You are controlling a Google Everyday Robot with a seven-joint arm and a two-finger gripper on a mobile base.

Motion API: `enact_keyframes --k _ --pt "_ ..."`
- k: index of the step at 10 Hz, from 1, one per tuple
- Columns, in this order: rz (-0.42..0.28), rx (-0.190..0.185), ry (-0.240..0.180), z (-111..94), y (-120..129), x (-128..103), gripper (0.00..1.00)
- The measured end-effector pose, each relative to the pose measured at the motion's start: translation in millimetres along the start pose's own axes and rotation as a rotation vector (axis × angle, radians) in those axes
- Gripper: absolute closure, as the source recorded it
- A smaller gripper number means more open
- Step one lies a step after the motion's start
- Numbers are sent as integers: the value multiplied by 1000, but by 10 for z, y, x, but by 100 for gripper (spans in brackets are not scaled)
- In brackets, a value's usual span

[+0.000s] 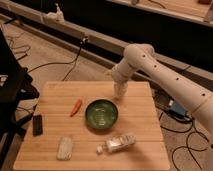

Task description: Place the pepper in the ceramic bowl

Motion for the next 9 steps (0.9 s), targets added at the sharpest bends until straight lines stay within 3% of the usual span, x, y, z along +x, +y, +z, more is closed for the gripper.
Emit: enact_keyframes --k 2,4,6,9 --pt "2 0 4 -9 15 23 23" --pt "-43 0 13 58 -86 -104 23" --pt "-127 -5 2 236 -280 -396 23" --pt "-269 -49 -35 723 -470 -863 23"
